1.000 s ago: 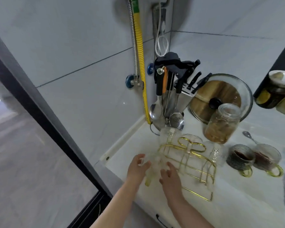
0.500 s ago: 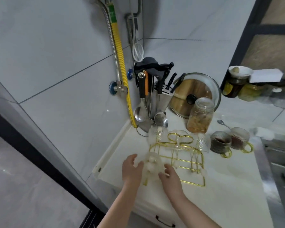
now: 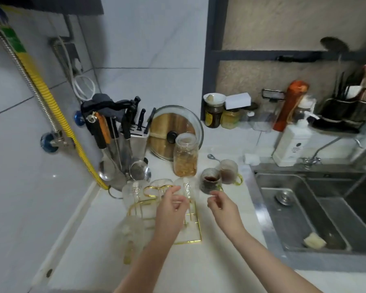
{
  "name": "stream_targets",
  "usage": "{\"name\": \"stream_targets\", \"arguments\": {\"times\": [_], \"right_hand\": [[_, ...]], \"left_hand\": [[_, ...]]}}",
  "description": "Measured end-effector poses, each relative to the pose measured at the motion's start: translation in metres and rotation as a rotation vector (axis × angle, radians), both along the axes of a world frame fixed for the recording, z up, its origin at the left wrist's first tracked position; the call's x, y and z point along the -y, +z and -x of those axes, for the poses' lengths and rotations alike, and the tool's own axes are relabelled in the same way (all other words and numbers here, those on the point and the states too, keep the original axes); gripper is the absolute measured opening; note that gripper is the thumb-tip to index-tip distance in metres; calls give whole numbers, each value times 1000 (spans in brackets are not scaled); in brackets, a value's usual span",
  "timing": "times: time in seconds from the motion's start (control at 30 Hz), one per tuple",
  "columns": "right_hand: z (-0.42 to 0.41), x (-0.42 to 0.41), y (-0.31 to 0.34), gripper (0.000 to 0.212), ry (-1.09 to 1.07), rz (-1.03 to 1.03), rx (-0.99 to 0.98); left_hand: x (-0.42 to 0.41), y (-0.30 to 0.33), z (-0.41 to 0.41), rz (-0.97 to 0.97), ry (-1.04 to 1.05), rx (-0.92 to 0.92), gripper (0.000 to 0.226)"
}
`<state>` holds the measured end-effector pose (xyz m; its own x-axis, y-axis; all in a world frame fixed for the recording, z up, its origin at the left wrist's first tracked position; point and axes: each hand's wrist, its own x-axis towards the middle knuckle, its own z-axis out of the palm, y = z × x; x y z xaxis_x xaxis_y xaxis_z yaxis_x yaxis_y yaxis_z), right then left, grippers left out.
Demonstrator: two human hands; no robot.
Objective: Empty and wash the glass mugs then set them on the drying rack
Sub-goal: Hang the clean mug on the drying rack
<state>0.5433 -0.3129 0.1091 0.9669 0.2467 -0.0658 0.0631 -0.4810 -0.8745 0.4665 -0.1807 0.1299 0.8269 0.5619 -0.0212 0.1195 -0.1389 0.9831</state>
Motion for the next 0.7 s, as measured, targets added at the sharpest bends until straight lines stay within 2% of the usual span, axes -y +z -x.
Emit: {"name": "stream_targets", "arguments": {"times": [0.17,0.37,0.4,0.47,0.5,0.53,0.63,0.7], "right_hand": [[-50,42,-11,29,-17,107,-34],[-114,58,-31,39,99,230,-130],[-123,57,-33,43,133,244,-148],[-143,55,-38,50,206,270,-162],[-152,53,-40,53,247,271,-163],[-160,50,-41,50,283,265,-163],[-185,39,-52,36,333,249,-164],[-198,31,-68,52,347,238,-181]], "left_hand": [[43,-13,-47,16,-109,-135,33],[73,-28,-116,37,-111,-354,54],[75,-27,-127,63,-98,-380,51],[78,-25,-145,86,-70,-394,21],[78,-26,-154,67,-60,-394,15],[79,-27,-163,57,-39,-397,23],[75,-41,-190,52,23,-398,21],[73,-48,-201,115,92,-387,22]]}}
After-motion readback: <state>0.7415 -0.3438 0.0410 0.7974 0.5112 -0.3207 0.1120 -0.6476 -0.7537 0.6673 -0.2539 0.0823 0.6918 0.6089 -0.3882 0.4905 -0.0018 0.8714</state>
